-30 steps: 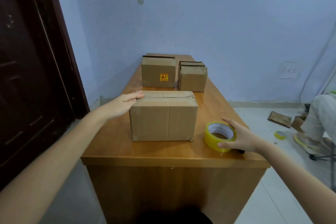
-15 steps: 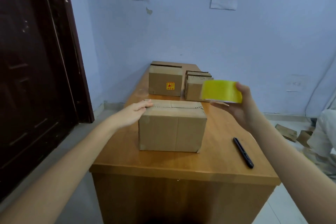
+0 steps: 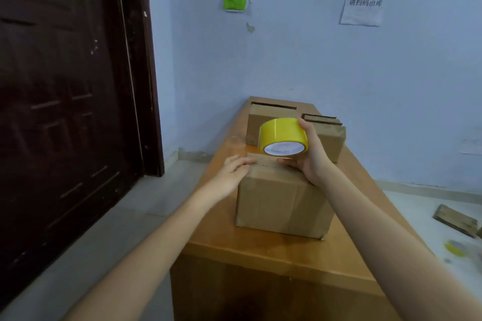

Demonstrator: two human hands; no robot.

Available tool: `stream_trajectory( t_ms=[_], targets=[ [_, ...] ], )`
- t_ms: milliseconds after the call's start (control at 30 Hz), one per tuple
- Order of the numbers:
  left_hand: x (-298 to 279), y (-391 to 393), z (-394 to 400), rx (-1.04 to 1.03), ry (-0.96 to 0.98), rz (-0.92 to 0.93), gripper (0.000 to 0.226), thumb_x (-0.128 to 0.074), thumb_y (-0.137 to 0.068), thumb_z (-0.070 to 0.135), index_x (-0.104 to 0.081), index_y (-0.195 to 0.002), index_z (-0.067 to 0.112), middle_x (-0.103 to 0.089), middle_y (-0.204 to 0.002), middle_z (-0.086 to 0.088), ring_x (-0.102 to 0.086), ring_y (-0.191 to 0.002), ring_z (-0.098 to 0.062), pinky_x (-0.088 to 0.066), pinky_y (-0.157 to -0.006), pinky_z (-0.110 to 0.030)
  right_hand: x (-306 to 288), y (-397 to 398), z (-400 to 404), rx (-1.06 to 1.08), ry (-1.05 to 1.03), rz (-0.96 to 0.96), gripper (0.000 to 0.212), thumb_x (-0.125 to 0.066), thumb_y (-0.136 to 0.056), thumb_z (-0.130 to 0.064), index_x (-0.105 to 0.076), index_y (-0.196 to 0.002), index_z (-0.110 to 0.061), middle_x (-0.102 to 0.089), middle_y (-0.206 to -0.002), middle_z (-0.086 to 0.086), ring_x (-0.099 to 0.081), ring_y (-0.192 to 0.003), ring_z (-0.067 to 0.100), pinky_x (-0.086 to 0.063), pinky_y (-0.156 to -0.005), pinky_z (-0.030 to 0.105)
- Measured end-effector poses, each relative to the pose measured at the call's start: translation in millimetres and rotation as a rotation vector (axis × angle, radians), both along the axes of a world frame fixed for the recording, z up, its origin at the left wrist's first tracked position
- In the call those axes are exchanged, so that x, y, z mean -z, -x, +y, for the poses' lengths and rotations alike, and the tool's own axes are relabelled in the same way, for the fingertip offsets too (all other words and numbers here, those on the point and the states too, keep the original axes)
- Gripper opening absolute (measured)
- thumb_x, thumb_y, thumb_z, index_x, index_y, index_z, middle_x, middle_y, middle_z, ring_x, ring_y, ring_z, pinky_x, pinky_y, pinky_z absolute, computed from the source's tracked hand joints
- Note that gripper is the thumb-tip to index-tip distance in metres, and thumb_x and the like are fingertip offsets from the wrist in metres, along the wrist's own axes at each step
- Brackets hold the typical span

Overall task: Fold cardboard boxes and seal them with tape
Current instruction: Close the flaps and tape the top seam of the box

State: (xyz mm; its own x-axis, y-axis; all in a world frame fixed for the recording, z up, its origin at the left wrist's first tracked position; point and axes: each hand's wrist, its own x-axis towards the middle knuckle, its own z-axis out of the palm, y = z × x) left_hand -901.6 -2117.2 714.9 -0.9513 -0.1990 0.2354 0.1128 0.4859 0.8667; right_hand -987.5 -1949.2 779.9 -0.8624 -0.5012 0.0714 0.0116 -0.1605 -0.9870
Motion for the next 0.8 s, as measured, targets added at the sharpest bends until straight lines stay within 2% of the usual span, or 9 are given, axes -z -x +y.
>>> stream_trajectory(
  t_ms=[100, 200, 267, 333, 400, 500, 633, 800],
  targets=[
    [-17, 6, 1, -0.11, -0.121, 0.053, 0.033, -0.047, -0.098, 0.017, -0.051, -0.131, 0.012, -0.044, -0.135, -0.001, -0.039, -0.129, -0.012, -0.027, -0.101, -0.016, 3, 3, 2, -0.004, 0.013, 0.013, 0.045, -0.039, -0.09, -0.055, -0.06, -0.109, -0.019, -0.072, -0.084, 0.0, -0.067, -0.075, 0.014, -0.048, -0.067, 0.03],
    [-35, 18, 4, -0.13, -0.26, 0.096, 0.044, -0.051, -0.095, 0.031, -0.049, -0.135, 0.013, -0.05, -0.138, -0.003, -0.046, -0.127, -0.016, -0.031, -0.112, -0.035, 3, 4, 3, -0.004, 0.008, 0.013, 0.045, -0.041, -0.09, -0.056, -0.061, -0.106, -0.019, -0.073, -0.084, -0.001, -0.068, -0.076, 0.014, -0.048, -0.068, 0.031],
    [-44, 25, 10, -0.082, -0.345, 0.052, 0.045, -0.049, -0.093, 0.035, -0.052, -0.131, 0.01, -0.058, -0.129, -0.007, -0.055, -0.117, -0.019, -0.04, -0.106, -0.037, 3, 3, 4, -0.01, -0.001, 0.023, 0.047, -0.043, -0.087, -0.058, -0.063, -0.105, -0.019, -0.074, -0.086, 0.001, -0.069, -0.078, 0.015, -0.048, -0.069, 0.03],
    [-55, 24, 22, -0.025, -0.451, 0.033, 0.031, -0.042, -0.1, 0.028, -0.059, -0.115, 0.006, -0.065, -0.102, -0.005, -0.062, -0.094, -0.017, -0.051, -0.089, -0.03, 2, 1, 4, -0.013, 0.002, 0.023, 0.05, -0.043, -0.087, -0.059, -0.063, -0.106, -0.018, -0.074, -0.089, 0.003, -0.069, -0.081, 0.016, -0.048, -0.071, 0.03],
    [-59, 26, 27, -0.01, -0.579, 0.009, 0.027, -0.038, -0.103, 0.023, -0.059, -0.102, 0.006, -0.063, -0.087, -0.005, -0.061, -0.08, -0.017, -0.053, -0.082, -0.033, 2, 0, 3, 0.0, 0.011, 0.011, 0.061, -0.048, -0.079, -0.062, -0.062, -0.115, -0.016, -0.073, -0.096, 0.006, -0.069, -0.088, 0.019, -0.049, -0.076, 0.032],
    [-58, 25, 27, 0.003, -0.685, -0.011, 0.026, -0.042, -0.102, 0.023, -0.06, -0.093, 0.007, -0.063, -0.084, -0.009, -0.062, -0.078, -0.021, -0.055, -0.079, -0.037, 3, 0, 3, -0.004, 0.011, 0.014, 0.073, -0.049, -0.069, -0.064, -0.059, -0.122, -0.014, -0.072, -0.104, 0.008, -0.068, -0.096, 0.022, -0.049, -0.083, 0.035],
    [-57, 22, 22, -0.012, -0.756, -0.024, 0.019, -0.049, -0.099, 0.02, -0.06, -0.089, 0.008, -0.063, -0.08, -0.008, -0.062, -0.072, -0.02, -0.056, -0.068, -0.03, 4, 0, 1, -0.017, -0.013, 0.027, 0.064, -0.048, -0.068, -0.064, -0.061, -0.112, -0.019, -0.074, -0.091, 0.002, -0.069, -0.082, 0.015, -0.048, -0.07, 0.03],
    [-59, 22, 18, -0.003, -0.86, -0.071, 0.017, -0.053, -0.095, 0.007, -0.061, -0.08, 0.006, -0.063, -0.072, -0.006, -0.059, -0.069, -0.016, -0.054, -0.058, -0.023, 4, 1, 4, -0.054, 0.015, 0.039, 0.051, -0.042, -0.086, -0.059, -0.061, -0.11, -0.017, -0.074, -0.089, 0.002, -0.07, -0.079, 0.015, -0.048, -0.065, 0.027]
  ],
)
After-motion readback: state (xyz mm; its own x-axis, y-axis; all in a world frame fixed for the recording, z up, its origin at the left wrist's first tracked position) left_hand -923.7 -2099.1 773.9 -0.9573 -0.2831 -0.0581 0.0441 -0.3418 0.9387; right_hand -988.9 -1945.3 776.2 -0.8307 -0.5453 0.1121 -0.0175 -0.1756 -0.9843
